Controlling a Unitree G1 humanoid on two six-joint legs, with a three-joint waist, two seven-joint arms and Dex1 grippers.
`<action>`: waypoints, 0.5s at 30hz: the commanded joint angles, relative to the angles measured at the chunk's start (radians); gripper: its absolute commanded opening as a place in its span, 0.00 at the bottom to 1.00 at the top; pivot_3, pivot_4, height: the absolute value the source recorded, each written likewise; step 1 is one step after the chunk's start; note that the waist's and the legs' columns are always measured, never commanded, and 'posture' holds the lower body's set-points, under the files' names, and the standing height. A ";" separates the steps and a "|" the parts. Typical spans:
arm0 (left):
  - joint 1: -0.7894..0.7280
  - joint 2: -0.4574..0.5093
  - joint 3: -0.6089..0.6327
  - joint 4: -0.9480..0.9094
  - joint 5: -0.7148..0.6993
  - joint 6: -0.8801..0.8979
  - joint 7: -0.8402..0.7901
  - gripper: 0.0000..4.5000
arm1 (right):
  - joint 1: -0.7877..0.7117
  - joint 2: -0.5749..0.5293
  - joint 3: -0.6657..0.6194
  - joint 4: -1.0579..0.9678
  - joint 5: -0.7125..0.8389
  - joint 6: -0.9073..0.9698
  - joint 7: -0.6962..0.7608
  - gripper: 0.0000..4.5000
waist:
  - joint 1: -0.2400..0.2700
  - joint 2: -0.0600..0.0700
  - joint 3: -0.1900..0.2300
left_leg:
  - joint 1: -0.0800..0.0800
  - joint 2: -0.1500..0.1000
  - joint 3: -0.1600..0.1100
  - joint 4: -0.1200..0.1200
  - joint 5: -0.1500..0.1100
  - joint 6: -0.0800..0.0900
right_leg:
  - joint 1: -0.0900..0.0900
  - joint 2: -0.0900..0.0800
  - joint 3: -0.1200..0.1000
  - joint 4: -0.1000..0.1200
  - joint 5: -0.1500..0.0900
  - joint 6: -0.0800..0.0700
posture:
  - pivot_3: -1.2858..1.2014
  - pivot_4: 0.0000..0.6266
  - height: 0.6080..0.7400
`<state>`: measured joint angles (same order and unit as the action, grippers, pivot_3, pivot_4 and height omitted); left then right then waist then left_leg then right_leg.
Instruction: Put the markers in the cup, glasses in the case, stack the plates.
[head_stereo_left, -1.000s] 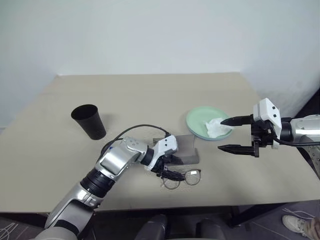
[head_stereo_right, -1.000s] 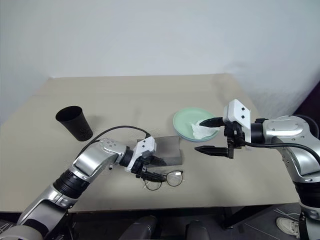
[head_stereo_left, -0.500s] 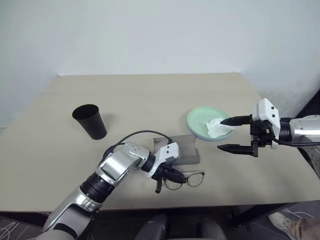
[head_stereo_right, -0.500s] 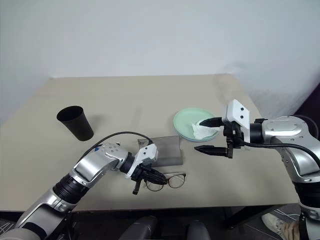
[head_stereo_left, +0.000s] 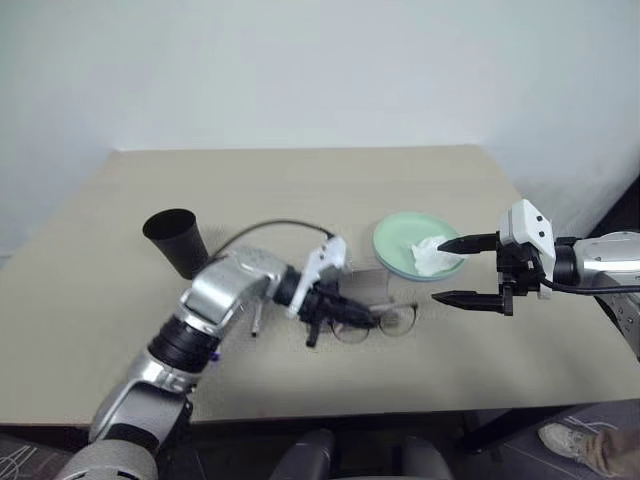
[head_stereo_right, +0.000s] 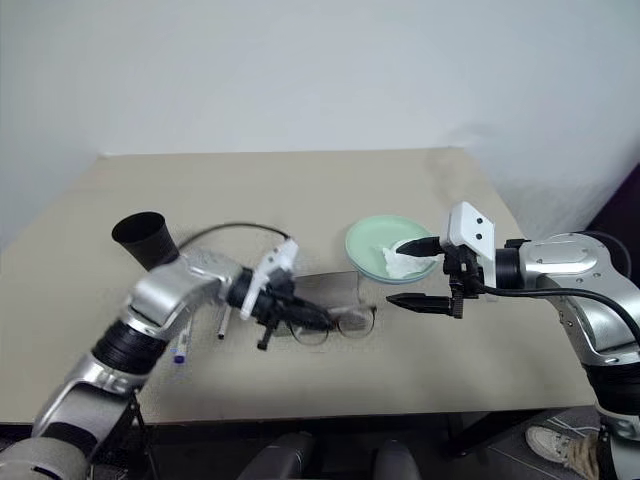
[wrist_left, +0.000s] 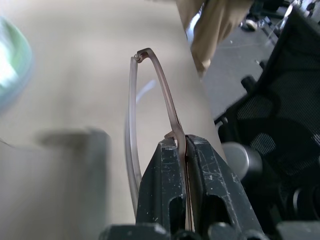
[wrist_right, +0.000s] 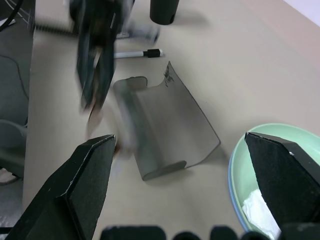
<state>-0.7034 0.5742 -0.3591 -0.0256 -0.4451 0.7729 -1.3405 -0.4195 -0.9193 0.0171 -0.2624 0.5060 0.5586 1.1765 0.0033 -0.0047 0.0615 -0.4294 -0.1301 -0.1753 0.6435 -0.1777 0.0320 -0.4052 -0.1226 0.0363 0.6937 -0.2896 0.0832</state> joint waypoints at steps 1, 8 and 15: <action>-0.047 0.018 0.009 0.111 0.039 -0.075 -0.041 0.00 | -0.035 0.005 -0.006 -0.001 -0.012 -0.024 0.001 1.00 | 0.000 0.000 0.000 | 0.000 0.000 0.000 0.000 0.000 0.000 | 0.000 0.000 0.000 0.000 0.000 0.000 | 0.52 0.00 0.57; -0.070 -0.019 -0.047 0.381 0.194 -0.308 -0.065 0.00 | -0.054 0.018 0.008 0.009 -0.020 -0.034 0.006 1.00 | 0.002 0.000 0.000 | 0.000 0.000 0.000 0.000 0.000 0.000 | 0.000 0.000 0.000 0.000 0.000 0.000 | 0.52 0.00 0.57; -0.061 -0.089 -0.026 0.494 0.254 -0.431 -0.026 0.00 | -0.054 0.020 0.005 -0.007 -0.016 -0.022 0.004 1.00 | 0.007 -0.001 0.000 | 0.000 0.000 0.000 0.000 0.000 0.000 | 0.001 0.000 0.000 0.000 0.001 0.001 | 0.52 0.00 0.57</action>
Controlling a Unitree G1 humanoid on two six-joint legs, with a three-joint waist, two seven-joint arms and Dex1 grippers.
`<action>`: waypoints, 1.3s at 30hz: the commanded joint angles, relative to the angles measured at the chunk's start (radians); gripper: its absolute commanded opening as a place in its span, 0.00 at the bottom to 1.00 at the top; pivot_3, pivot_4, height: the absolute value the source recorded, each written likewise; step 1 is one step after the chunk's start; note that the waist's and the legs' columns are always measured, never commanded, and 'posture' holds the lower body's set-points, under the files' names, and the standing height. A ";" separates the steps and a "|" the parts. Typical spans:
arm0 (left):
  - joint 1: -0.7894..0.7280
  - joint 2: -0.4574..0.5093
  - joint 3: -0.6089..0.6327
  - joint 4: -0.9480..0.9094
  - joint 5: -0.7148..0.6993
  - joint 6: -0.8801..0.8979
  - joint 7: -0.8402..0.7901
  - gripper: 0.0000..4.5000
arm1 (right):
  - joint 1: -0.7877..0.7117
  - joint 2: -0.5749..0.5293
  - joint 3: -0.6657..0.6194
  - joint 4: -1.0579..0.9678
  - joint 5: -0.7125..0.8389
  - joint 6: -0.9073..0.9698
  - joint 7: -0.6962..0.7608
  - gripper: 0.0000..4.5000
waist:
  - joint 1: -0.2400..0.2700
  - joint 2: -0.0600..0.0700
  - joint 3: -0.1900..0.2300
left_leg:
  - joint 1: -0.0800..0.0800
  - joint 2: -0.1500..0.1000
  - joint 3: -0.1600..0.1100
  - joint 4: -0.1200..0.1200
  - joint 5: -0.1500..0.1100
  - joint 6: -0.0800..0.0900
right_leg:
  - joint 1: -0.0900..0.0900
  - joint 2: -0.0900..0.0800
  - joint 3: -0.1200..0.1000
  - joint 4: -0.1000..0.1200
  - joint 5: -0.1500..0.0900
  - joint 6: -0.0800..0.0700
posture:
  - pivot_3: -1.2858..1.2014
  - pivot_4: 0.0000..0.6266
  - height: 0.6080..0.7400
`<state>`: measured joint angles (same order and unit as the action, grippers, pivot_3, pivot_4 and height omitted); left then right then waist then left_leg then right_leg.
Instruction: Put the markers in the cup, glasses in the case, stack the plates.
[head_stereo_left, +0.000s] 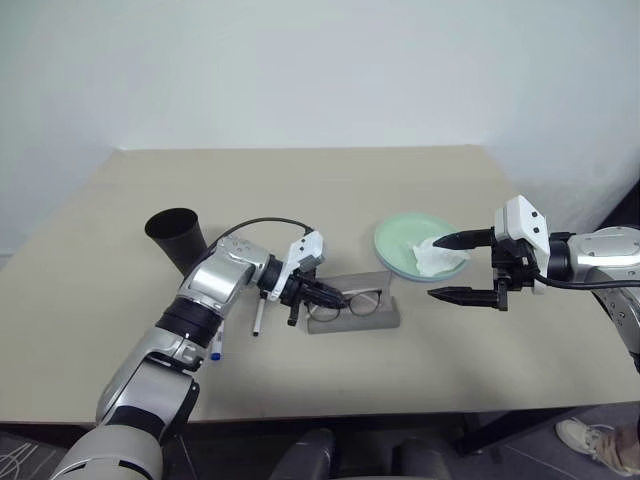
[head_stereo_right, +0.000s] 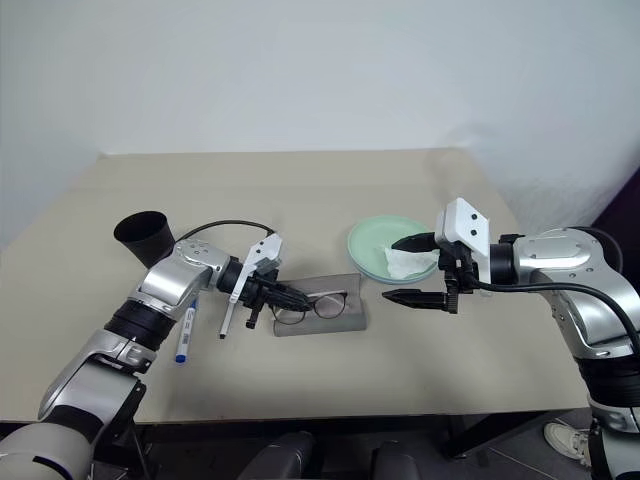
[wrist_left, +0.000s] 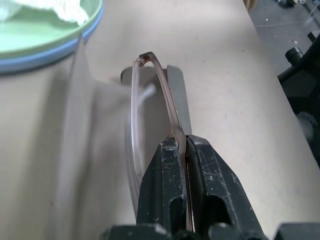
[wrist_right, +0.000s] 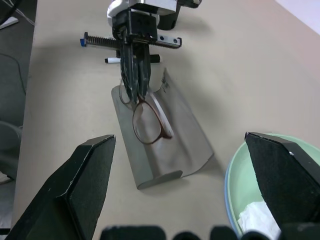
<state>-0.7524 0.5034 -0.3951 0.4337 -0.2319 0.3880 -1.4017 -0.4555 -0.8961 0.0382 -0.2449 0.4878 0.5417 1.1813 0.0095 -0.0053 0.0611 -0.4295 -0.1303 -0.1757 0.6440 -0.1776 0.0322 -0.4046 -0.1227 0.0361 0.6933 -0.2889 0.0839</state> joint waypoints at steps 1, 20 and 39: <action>-0.012 -0.024 0.015 0.046 0.048 -0.060 0.042 0.00 | -0.016 -0.004 -0.017 -0.029 0.004 -0.002 -0.002 1.00 | 0.001 0.000 0.000 | 0.000 0.000 0.000 0.000 0.000 0.000 | 0.000 0.000 0.000 0.000 0.000 0.000 | 0.52 0.00 0.57; 0.053 -0.002 0.008 -0.045 0.049 0.072 -0.094 0.00 | -0.010 0.003 -0.009 -0.031 -0.004 -0.004 -0.005 1.00 | -0.001 0.000 0.000 | -0.001 0.000 0.000 0.000 0.000 0.000 | -0.001 0.001 0.000 0.000 0.002 0.001 | 0.52 0.00 0.57; 0.078 0.016 0.044 -0.160 0.023 0.183 -0.052 0.46 | -0.012 0.013 -0.007 -0.022 -0.016 -0.014 -0.003 1.00 | -0.005 0.000 0.000 | 0.000 0.000 0.000 0.000 0.000 0.000 | -0.001 0.000 0.000 0.000 0.002 0.001 | 0.52 0.00 0.57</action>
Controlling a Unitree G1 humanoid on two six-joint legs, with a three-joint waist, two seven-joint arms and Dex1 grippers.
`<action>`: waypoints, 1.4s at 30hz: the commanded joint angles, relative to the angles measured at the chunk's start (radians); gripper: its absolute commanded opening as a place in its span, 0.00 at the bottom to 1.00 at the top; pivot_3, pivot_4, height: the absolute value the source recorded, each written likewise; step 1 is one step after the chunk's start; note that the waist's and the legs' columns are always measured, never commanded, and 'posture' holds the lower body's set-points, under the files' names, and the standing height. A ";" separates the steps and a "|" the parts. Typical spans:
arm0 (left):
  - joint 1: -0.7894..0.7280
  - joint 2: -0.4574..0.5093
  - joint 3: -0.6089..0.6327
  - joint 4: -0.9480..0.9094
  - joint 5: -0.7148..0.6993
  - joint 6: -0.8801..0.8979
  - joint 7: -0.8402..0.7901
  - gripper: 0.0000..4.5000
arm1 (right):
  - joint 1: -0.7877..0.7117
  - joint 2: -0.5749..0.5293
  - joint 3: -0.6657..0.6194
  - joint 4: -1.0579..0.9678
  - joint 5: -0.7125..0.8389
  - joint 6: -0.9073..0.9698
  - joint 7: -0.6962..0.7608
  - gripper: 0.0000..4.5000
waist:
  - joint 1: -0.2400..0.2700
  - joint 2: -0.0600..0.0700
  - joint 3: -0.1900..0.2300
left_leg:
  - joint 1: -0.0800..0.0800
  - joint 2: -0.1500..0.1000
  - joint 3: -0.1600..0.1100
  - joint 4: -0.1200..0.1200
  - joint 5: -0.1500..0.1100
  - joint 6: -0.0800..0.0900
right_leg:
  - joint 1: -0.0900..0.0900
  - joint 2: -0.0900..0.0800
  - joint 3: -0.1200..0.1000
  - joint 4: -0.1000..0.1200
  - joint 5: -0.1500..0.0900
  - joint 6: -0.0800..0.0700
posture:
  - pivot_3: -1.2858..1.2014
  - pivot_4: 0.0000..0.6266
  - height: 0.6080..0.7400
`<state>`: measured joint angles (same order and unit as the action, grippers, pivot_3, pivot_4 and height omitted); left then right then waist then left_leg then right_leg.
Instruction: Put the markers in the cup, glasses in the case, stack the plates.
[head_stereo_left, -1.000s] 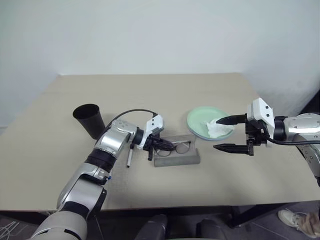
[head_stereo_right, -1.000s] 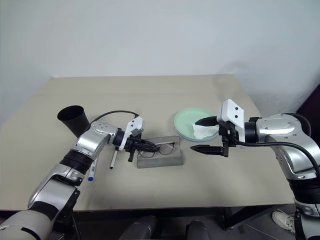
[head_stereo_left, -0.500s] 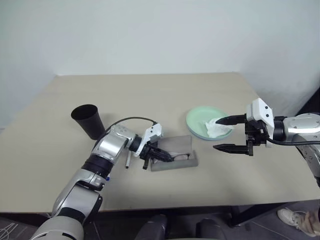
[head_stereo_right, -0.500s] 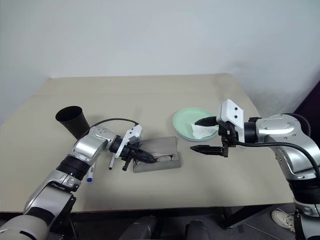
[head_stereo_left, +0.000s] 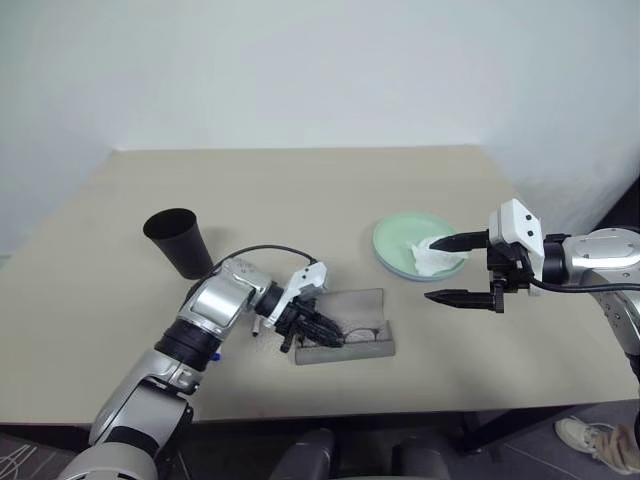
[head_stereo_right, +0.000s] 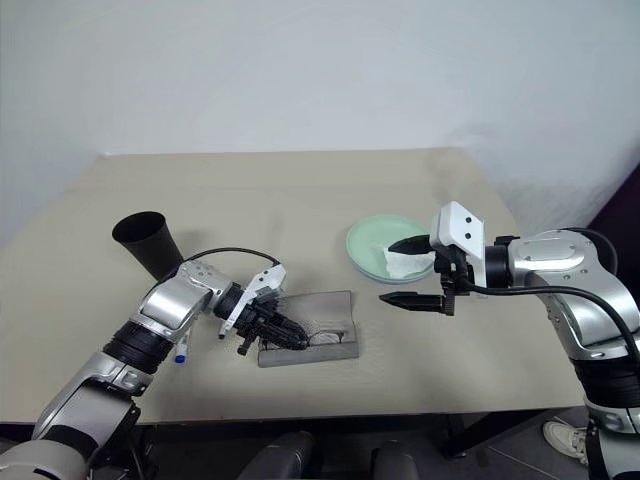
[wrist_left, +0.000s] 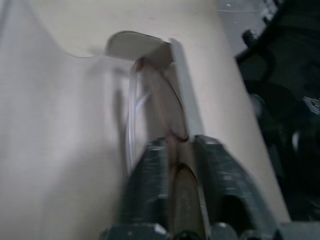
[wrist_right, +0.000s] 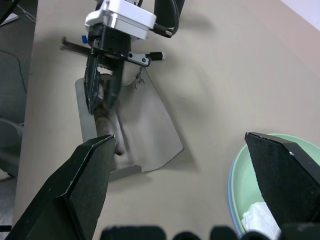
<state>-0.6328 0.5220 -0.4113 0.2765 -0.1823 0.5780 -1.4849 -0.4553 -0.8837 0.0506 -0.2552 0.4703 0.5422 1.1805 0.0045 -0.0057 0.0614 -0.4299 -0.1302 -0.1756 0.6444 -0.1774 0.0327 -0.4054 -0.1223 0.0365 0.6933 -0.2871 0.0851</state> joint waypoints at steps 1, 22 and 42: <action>-0.047 -0.003 0.074 -0.003 -0.032 -0.009 0.039 0.53 | -0.011 0.001 -0.019 -0.012 0.001 -0.015 -0.002 1.00 | 0.000 0.000 0.000 | 0.000 0.000 0.000 0.000 0.000 0.000 | 0.000 0.000 0.000 0.000 0.000 0.000 | 0.52 0.00 0.57; -0.095 -0.024 0.151 0.051 -0.031 -0.007 0.255 0.00 | -0.035 0.025 -0.002 0.005 -0.007 -0.027 0.004 1.00 | 0.000 0.000 0.000 | 0.000 0.000 0.000 0.000 0.000 0.000 | 0.000 0.000 0.000 0.000 0.000 0.000 | 0.52 0.00 0.57; 0.011 0.065 0.053 -0.130 -0.029 0.019 0.122 0.00 | -0.044 0.030 0.001 -0.006 -0.009 -0.023 -0.003 1.00 | -0.001 0.000 0.000 | 0.000 0.000 0.000 0.000 0.000 0.000 | 0.000 0.000 0.000 0.000 0.000 0.000 | 0.52 0.00 0.57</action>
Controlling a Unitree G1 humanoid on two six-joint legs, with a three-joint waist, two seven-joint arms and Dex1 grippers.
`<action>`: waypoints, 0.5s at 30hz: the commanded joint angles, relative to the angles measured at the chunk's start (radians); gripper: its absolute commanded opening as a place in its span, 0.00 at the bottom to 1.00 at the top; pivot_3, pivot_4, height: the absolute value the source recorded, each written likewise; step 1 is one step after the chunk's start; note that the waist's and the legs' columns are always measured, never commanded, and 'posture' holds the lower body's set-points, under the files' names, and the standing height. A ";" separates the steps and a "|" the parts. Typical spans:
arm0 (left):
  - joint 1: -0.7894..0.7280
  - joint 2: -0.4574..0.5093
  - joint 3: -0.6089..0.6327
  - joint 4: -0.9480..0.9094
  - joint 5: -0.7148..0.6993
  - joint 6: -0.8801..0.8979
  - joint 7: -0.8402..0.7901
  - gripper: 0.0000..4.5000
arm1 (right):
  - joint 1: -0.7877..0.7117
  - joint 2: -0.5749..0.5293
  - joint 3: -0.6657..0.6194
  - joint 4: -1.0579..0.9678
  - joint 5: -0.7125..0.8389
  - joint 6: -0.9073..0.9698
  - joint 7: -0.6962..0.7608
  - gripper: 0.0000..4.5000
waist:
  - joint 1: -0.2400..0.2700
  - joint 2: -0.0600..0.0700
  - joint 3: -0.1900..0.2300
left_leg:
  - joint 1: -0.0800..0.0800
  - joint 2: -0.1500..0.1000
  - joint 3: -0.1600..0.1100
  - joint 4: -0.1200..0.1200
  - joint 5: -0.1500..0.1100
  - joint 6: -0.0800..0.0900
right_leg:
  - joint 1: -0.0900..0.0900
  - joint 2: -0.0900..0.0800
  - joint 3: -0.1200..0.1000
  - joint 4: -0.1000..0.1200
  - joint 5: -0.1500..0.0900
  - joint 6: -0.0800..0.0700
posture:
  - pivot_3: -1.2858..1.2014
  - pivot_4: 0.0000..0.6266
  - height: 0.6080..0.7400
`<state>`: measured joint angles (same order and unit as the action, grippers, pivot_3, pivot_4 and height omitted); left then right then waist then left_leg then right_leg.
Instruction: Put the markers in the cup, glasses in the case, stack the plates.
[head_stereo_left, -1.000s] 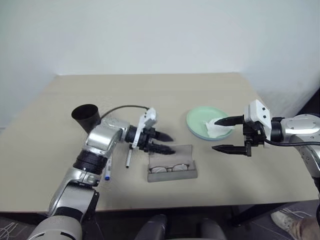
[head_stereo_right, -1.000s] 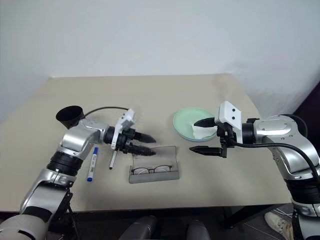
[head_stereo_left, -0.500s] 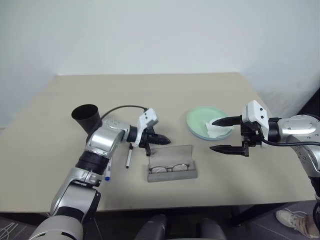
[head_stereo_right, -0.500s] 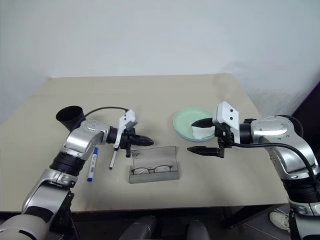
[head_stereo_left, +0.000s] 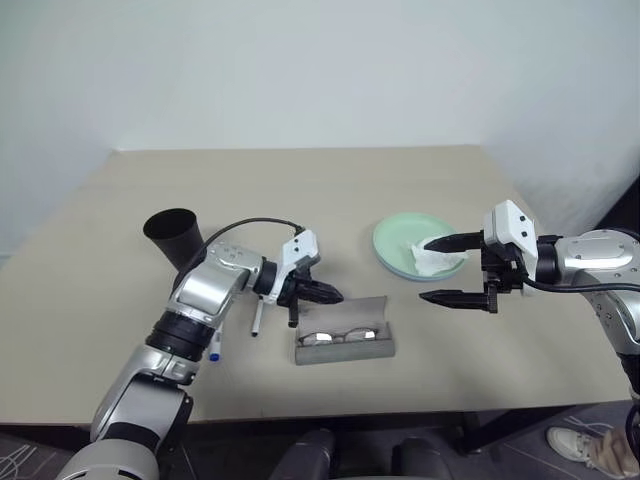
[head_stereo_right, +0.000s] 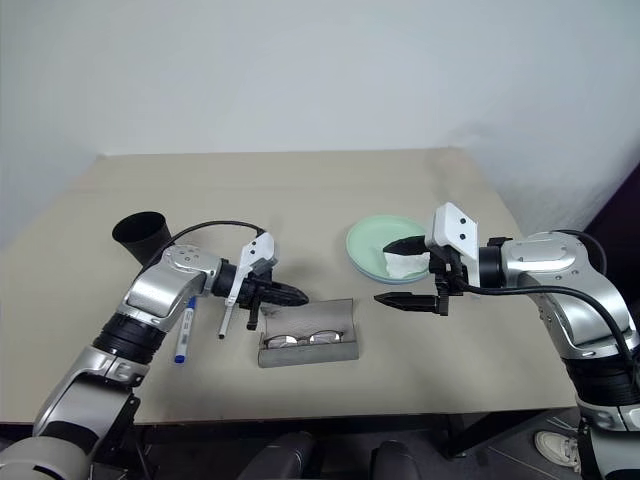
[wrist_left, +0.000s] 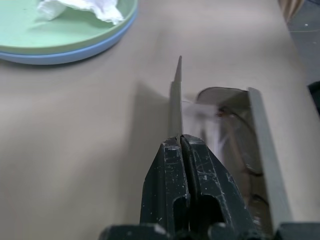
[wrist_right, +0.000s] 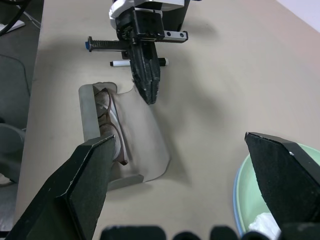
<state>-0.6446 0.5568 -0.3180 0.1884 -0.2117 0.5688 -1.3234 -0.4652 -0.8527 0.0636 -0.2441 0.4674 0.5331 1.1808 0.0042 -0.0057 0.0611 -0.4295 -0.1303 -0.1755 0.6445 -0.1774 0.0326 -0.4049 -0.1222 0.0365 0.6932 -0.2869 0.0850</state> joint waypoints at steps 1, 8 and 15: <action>0.029 0.037 -0.045 -0.052 0.000 0.034 -0.045 0.00 | -0.034 -0.001 -0.011 -0.017 -0.006 -0.014 -0.004 1.00 | -0.001 0.000 0.000 | 0.000 0.000 0.000 0.000 0.000 0.000 | 0.000 0.000 0.000 0.000 0.000 0.000 | 0.52 0.00 0.57; 0.082 0.059 -0.098 -0.096 0.042 0.019 -0.029 0.00 | -0.038 0.005 -0.010 -0.030 -0.001 -0.008 -0.011 1.00 | 0.000 0.001 -0.001 | 0.001 0.000 0.001 0.000 0.000 0.000 | 0.000 0.000 0.001 0.000 0.000 0.000 | 0.52 0.00 0.57; 0.130 0.065 -0.118 -0.139 0.058 0.013 -0.010 0.00 | -0.039 0.005 -0.010 -0.036 0.002 -0.005 -0.014 1.00 | 0.000 0.001 -0.001 | 0.001 0.000 0.000 0.000 0.000 0.000 | 0.000 0.000 0.001 0.000 0.000 0.000 | 0.52 0.00 0.57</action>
<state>-0.5412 0.6171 -0.3958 0.0577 -0.1717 0.5754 -1.3297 -0.4834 -0.8461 0.0719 -0.2537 0.4677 0.5347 1.1712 0.0046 -0.0051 0.0598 -0.4286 -0.1302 -0.1753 0.6439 -0.1775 0.0326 -0.4045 -0.1222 0.0371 0.6931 -0.2869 0.0847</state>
